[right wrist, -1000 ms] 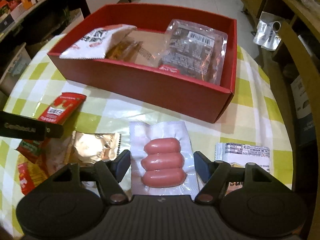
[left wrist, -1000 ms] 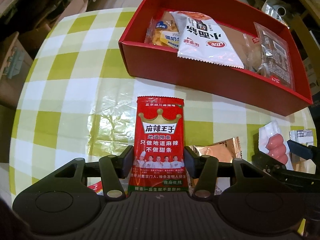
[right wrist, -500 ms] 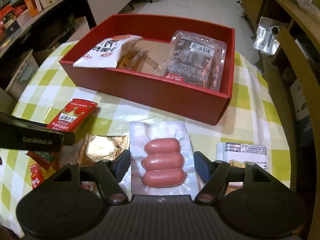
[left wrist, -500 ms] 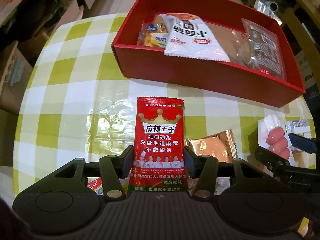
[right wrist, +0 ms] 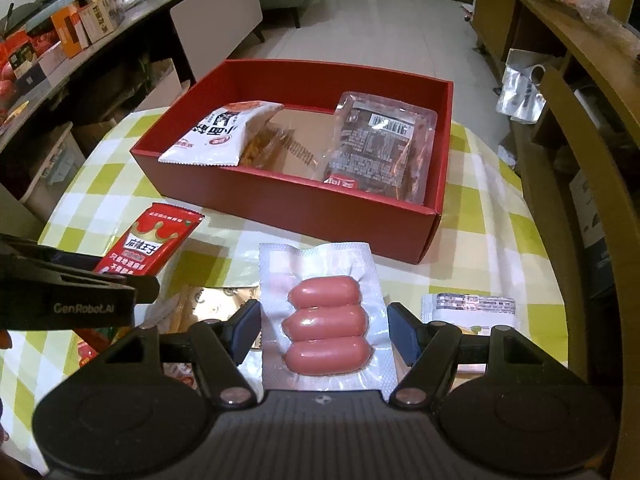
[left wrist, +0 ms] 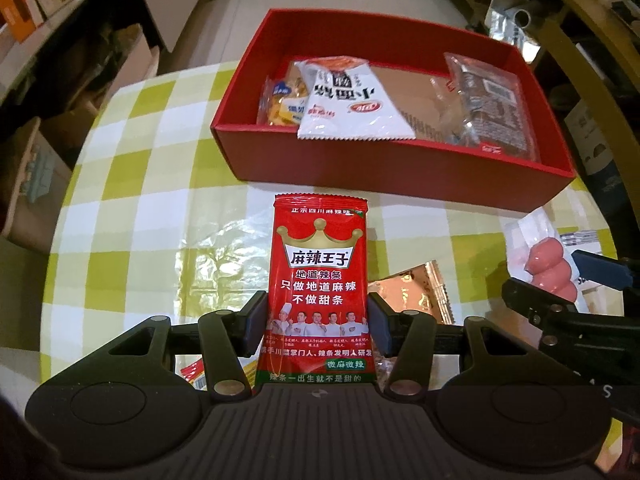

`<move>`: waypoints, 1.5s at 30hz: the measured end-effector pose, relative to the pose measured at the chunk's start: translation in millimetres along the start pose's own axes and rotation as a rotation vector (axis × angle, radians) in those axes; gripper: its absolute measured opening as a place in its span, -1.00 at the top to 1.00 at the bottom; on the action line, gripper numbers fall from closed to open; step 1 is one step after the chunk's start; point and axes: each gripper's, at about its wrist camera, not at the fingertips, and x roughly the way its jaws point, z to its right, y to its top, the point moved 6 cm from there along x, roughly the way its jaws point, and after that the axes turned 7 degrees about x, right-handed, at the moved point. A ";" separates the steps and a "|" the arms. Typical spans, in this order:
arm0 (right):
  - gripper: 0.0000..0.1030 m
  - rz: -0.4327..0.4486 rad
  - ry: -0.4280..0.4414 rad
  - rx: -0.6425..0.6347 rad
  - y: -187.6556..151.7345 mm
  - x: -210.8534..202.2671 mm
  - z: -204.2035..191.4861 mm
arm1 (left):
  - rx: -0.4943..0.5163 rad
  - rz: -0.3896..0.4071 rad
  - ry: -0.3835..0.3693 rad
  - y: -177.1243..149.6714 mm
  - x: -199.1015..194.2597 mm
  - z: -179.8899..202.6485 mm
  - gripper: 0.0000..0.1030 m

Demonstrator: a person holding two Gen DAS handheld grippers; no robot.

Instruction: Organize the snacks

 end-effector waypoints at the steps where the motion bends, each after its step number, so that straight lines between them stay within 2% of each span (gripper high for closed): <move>1: -0.49 0.002 -0.002 -0.001 -0.1 -0.9 0.0 | 0.004 0.005 0.003 0.1 -1.7 0.6 -0.16; 25: -0.49 0.049 -0.007 0.006 2.1 -21.4 1.9 | 0.053 0.097 0.059 4.5 -27.0 6.6 -0.16; 45: -0.49 0.138 0.005 0.012 10.0 -54.0 -1.5 | 0.092 0.251 0.166 9.7 -61.9 17.1 -0.16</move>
